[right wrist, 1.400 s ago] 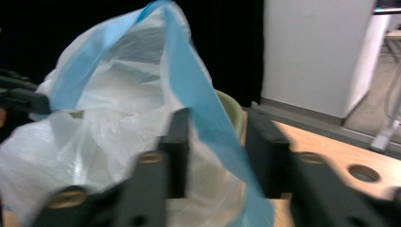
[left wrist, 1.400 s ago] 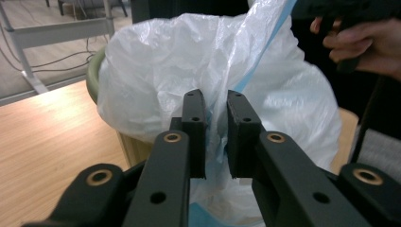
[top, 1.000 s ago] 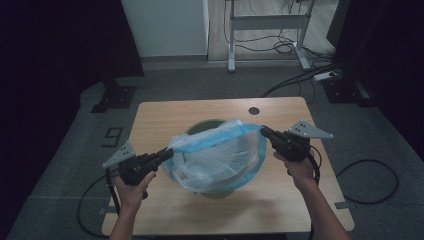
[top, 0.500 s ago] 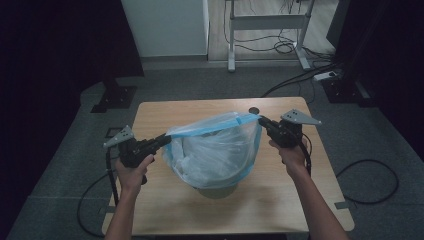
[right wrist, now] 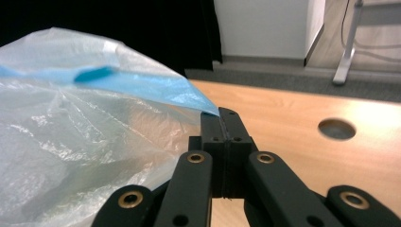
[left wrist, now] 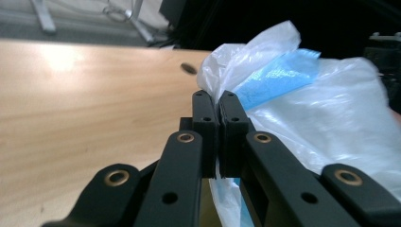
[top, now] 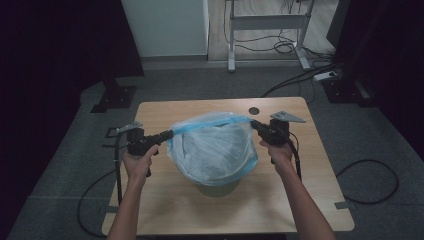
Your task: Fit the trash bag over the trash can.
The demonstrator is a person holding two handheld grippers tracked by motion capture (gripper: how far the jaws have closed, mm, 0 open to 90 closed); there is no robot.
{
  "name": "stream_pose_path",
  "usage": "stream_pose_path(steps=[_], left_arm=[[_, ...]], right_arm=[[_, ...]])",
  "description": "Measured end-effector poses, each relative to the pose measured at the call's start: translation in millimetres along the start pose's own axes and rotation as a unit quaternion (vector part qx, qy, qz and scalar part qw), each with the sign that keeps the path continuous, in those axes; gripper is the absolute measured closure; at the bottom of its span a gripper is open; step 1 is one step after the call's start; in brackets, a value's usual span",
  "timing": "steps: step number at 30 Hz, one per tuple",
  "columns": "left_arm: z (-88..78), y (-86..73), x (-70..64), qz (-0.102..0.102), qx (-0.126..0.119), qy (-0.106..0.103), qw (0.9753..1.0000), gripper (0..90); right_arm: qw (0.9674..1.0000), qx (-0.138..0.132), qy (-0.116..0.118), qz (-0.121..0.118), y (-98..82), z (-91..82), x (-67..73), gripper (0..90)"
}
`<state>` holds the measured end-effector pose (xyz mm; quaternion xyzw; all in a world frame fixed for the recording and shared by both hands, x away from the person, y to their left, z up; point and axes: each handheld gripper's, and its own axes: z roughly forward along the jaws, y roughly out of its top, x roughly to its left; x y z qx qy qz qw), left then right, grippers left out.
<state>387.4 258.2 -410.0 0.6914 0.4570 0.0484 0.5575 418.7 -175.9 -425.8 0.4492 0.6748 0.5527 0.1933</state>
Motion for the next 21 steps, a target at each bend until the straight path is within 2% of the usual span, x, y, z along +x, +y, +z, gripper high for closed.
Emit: stream_pose_path(steps=[1,2,6,16,21], left_arm=[[0.0,0.0,0.0,0.0,0.0,0.0,1.0,87.2],[4.9,-4.5,4.7,-0.009,0.011,0.004,0.9999,87.3],[8.3,-10.7,8.2,-0.017,0.011,-0.003,0.9998,87.6],[14.3,-14.9,5.5,-0.003,0.032,0.015,0.9994,88.0],[19.1,-13.9,6.3,-0.013,0.042,0.021,0.9988,88.0]], right_arm=[[1.0,0.0,0.0,0.0,0.0,0.0,0.0,89.0],[1.0,0.009,0.0,0.001,-6.1,4.6,0.2,89.0],[0.9997,0.021,0.001,0.009,-13.3,8.7,1.1,89.0],[0.9987,0.049,0.009,0.013,-24.3,17.1,6.2,89.0],[0.9981,0.061,0.002,0.013,-23.1,19.6,10.0,89.0]])
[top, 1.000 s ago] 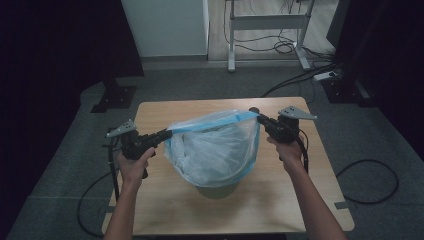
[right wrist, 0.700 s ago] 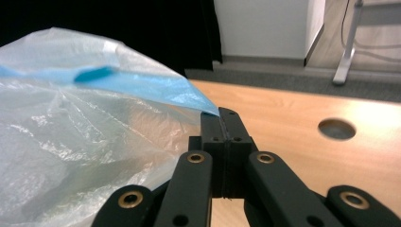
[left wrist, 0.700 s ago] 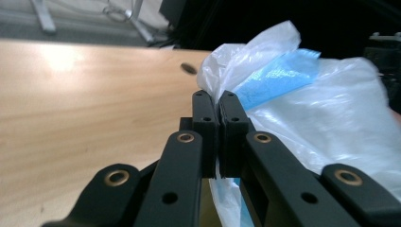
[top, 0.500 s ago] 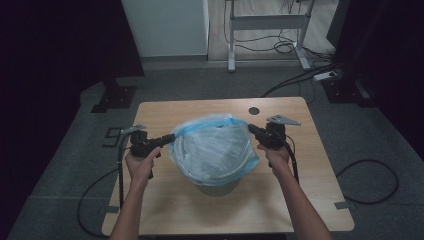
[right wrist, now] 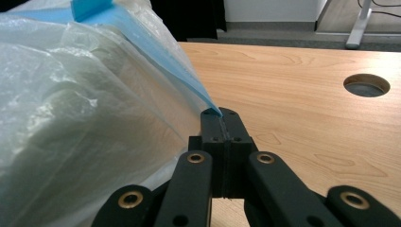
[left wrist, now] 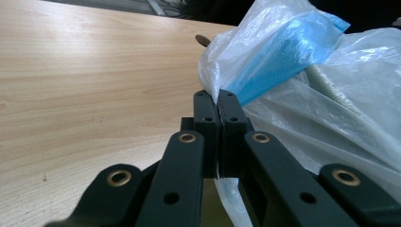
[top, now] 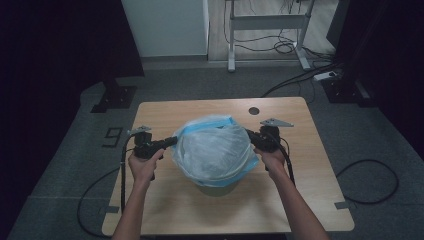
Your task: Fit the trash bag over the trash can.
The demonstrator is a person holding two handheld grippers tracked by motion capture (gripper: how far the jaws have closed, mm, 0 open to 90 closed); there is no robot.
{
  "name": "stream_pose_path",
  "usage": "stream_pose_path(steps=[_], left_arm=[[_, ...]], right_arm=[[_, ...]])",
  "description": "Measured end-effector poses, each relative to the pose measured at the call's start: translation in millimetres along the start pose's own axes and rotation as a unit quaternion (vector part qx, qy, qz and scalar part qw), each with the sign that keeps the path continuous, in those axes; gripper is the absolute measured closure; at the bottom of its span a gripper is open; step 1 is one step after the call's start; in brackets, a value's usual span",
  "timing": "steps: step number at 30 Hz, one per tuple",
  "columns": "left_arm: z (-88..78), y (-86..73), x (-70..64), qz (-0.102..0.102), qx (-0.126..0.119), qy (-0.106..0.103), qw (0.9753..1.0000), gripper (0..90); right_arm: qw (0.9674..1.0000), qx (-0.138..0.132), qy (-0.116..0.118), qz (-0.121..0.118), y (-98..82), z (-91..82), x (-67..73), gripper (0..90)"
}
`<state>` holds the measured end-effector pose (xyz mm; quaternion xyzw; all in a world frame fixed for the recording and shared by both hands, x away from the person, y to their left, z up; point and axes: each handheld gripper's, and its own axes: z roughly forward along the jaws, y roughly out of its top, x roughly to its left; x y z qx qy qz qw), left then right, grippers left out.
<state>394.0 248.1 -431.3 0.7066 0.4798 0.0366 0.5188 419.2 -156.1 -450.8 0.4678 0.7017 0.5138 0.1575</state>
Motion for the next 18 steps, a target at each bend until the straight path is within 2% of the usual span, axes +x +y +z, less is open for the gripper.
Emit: stream_pose_path(steps=[4,10,13,18], left_arm=[[3.6,1.1,0.8,-0.007,0.011,0.004,0.9999,87.9],[10.9,2.8,6.2,-0.031,0.03,0.004,0.9991,87.8],[14.9,2.2,8.9,-0.04,0.043,0.005,0.9983,87.7],[17.2,-0.5,11.0,-0.042,0.051,0.005,0.9978,87.6]], right_arm=[[0.9999,0.013,-0.005,0.0,1.7,2.8,4.2,88.8],[0.9993,0.033,-0.019,0.003,8.4,7.1,6.9,87.5],[0.999,0.04,-0.019,0.003,10.1,9.9,6.7,87.5],[0.9987,0.047,-0.017,0.011,9.3,13.5,5.3,87.6]])
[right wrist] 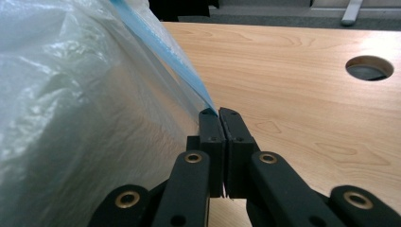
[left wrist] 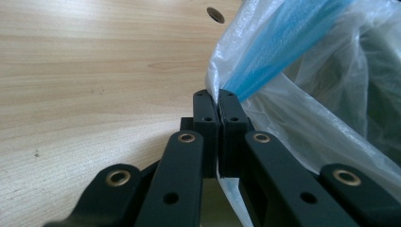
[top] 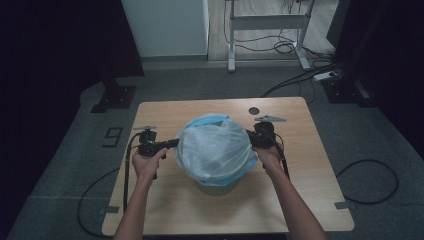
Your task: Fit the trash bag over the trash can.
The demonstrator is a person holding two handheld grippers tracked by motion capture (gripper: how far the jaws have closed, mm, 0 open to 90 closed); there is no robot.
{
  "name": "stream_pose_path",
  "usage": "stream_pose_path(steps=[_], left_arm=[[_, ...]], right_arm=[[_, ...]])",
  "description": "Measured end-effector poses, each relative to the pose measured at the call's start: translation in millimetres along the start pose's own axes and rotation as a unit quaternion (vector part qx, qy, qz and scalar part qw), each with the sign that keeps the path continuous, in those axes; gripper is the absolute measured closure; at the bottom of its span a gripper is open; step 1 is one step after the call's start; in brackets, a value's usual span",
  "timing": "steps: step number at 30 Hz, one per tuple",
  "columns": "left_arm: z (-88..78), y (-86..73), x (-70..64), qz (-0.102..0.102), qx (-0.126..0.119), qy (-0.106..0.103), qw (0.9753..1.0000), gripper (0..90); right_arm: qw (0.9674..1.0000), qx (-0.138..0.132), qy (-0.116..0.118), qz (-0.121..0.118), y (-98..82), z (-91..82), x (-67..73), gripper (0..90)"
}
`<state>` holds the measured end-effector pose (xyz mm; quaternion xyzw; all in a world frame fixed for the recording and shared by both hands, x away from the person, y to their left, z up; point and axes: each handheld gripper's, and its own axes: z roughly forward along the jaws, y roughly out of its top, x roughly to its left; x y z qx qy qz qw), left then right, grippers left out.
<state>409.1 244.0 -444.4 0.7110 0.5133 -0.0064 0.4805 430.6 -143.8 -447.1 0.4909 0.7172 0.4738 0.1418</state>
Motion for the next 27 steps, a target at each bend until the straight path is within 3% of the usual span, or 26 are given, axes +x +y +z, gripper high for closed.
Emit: stream_pose_path(steps=[8,12,20,27], left_arm=[[1.1,-5.0,2.7,-0.005,0.018,-0.01,0.9998,87.3],[3.0,-6.9,2.9,0.002,0.038,0.004,0.9993,87.2],[4.8,-21.6,11.7,-0.006,0.046,-0.006,0.9989,86.8],[2.5,-32.0,12.0,-0.002,0.041,-0.011,0.9991,86.0]], right_arm=[[0.9996,0.028,0.009,0.006,-2.7,2.9,-1.0,87.0],[0.9991,0.042,0.001,0.005,-4.7,3.2,-3.3,87.3],[0.9991,0.028,0.011,0.029,-21.7,-3.0,-19.9,88.9],[0.9992,0.023,0.018,0.028,-36.9,-7.5,-22.5,89.0]])
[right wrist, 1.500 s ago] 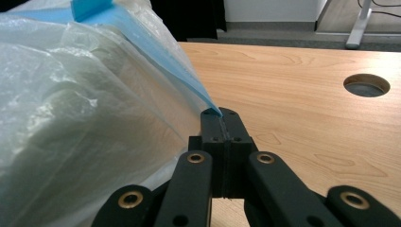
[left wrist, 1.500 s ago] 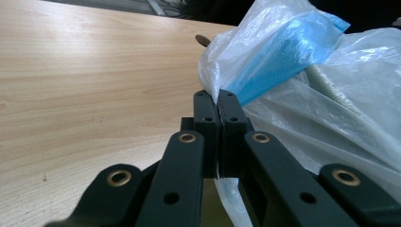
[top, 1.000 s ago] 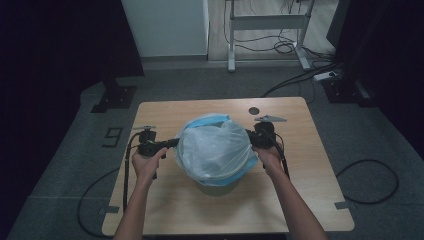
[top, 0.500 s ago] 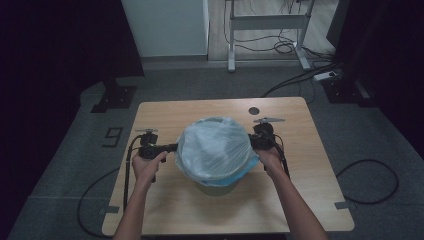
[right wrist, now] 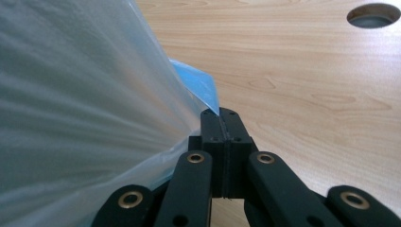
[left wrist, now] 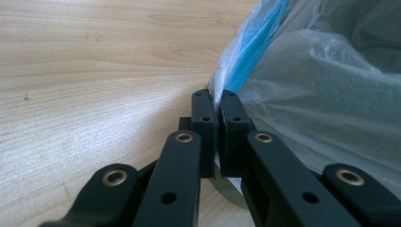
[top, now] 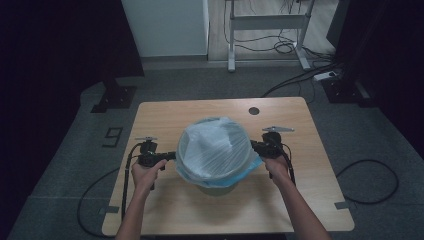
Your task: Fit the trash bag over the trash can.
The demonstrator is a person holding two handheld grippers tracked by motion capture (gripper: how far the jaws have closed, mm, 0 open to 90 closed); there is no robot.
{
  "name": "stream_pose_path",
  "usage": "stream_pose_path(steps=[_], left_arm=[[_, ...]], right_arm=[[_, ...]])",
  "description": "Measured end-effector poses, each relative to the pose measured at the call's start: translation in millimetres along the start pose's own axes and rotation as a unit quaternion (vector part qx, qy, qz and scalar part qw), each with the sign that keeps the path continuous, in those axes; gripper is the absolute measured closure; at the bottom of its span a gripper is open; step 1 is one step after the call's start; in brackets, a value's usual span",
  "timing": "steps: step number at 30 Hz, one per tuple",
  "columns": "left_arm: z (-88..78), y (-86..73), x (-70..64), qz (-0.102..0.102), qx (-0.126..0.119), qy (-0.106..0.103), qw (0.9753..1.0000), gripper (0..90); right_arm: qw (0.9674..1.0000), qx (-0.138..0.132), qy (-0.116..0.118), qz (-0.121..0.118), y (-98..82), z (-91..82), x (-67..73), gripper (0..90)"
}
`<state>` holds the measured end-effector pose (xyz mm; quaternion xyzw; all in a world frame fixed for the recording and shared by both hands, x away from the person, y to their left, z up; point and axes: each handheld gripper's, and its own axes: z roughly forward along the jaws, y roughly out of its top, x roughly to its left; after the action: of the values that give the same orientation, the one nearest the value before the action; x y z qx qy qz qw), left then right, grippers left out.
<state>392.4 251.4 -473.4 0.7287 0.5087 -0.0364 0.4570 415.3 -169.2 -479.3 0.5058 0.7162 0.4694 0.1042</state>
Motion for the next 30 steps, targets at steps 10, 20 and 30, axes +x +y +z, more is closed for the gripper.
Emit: stream_pose_path(steps=[10,20,30], left_arm=[[-2.1,-4.2,-2.2,0.005,-0.011,-0.007,0.9999,84.8],[-7.8,-5.9,-5.8,0.022,-0.028,0.0,0.9994,84.3],[-12.4,-6.6,-7.8,0.031,-0.044,0.006,0.9985,84.6]], right_arm=[[1.0,0.001,-0.006,0.007,-17.9,-3.5,-6.9,87.5],[0.9919,-0.125,-0.013,-0.018,-18.9,-66.6,-3.4,51.7],[0.9794,-0.144,0.114,-0.085,-34.2,-109.2,12.4,40.3]])
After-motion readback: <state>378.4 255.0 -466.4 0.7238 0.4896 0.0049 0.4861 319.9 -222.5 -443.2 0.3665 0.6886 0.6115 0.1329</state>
